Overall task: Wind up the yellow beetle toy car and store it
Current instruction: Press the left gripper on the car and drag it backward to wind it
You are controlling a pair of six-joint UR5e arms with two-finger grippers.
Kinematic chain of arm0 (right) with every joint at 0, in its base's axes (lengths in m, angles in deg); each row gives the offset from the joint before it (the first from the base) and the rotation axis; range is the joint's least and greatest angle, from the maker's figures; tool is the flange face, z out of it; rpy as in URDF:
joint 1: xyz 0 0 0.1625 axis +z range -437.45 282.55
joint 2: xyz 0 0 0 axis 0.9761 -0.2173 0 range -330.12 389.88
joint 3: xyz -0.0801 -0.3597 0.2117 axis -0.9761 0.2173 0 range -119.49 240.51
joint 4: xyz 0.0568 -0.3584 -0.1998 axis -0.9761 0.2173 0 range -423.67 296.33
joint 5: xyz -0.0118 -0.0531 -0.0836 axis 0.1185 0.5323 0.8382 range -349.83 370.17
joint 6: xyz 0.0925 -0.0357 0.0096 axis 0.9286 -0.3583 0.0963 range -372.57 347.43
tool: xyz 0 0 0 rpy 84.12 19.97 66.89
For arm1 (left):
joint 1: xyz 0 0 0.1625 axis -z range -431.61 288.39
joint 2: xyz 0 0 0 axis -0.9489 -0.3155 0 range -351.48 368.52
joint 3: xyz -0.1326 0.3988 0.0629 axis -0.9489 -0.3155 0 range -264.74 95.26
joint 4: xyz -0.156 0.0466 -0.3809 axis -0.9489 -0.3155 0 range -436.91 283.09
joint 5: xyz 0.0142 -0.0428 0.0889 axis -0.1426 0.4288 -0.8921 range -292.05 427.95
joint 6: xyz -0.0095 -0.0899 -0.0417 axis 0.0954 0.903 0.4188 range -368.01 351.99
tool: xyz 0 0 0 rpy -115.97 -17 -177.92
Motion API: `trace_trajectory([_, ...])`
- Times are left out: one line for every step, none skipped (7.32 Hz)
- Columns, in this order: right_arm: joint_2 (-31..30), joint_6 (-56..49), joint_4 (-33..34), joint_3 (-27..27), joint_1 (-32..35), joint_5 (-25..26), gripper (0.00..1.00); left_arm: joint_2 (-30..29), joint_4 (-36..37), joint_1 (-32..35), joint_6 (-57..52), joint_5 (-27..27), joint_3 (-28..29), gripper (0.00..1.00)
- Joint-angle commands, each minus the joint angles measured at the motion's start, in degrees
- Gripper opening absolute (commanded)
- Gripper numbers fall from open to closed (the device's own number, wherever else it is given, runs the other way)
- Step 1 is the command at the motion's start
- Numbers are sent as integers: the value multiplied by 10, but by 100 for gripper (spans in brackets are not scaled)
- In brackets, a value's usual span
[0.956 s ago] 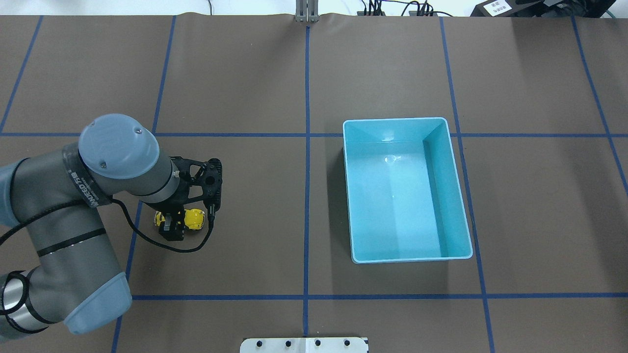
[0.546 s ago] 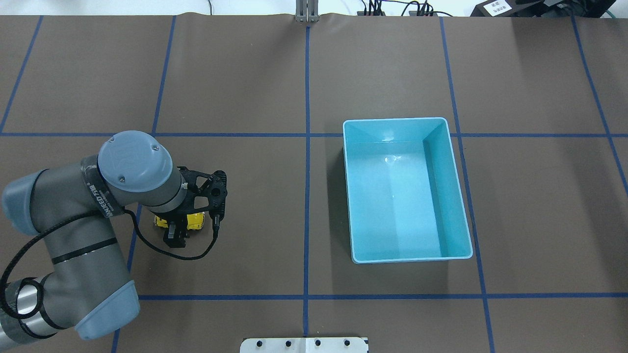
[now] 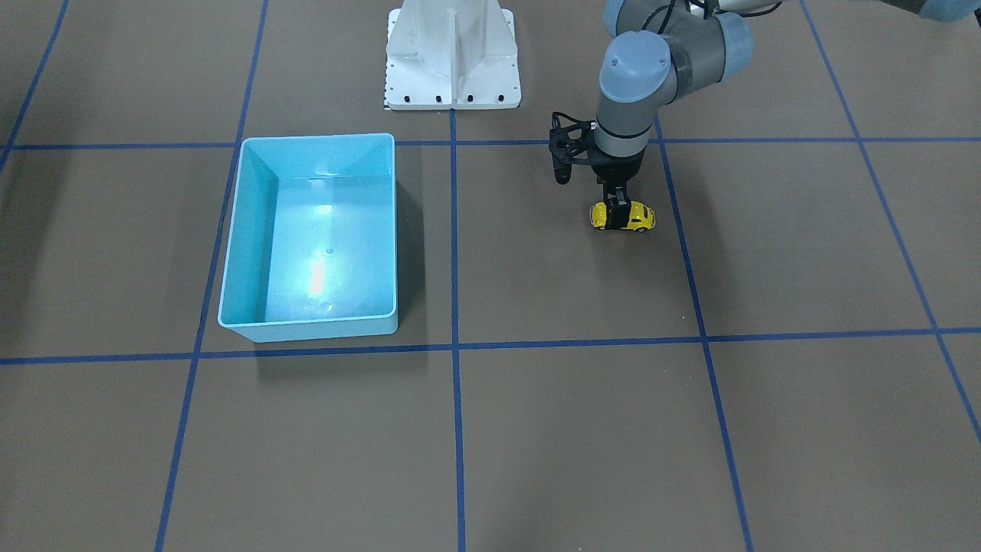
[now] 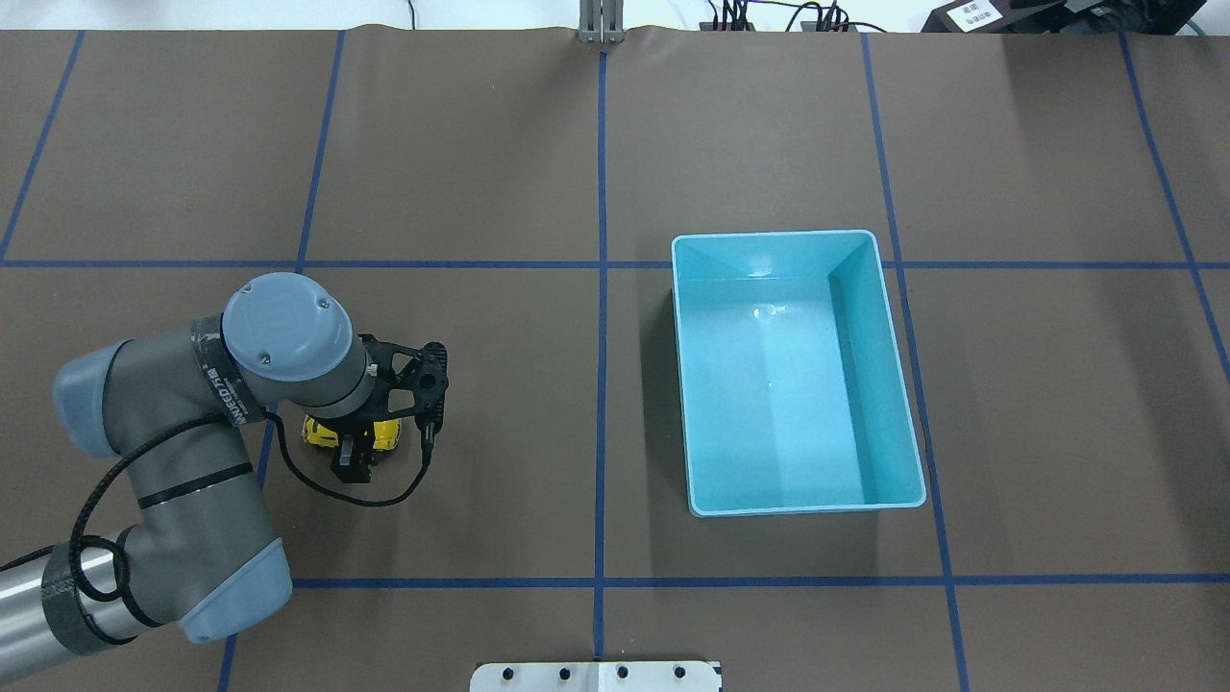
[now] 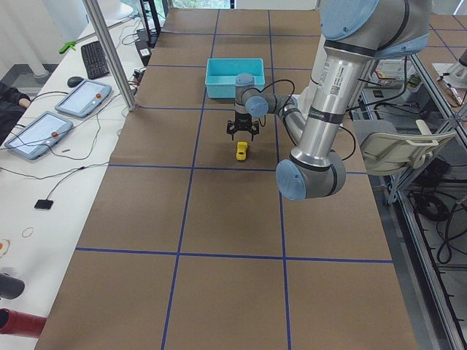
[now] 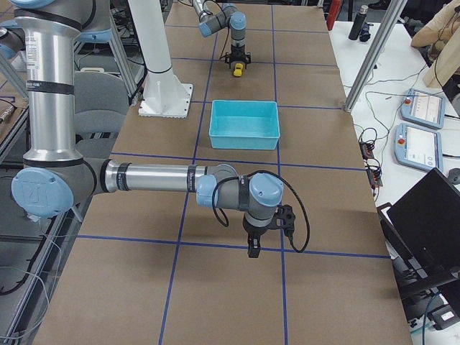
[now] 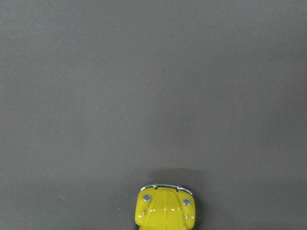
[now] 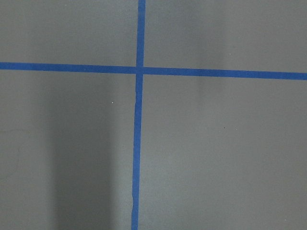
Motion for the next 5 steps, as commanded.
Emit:
trace_trajectory([0,0,0,-1,0,-2,100,1,-5,0,0,2,12,100])
trace_trajectory([0,0,0,1,0,-2,100,1,-5,0,0,4,14,100])
trace_trajectory([0,0,0,2,0,-2,100,1,-5,0,0,4,14,100])
trace_trajectory([0,0,0,1,0,-2,100,1,-10,0,0,4,19,99])
trace_trajectory([-1,0,1,5,0,-1,100,1,-26,0,0,4,29,99])
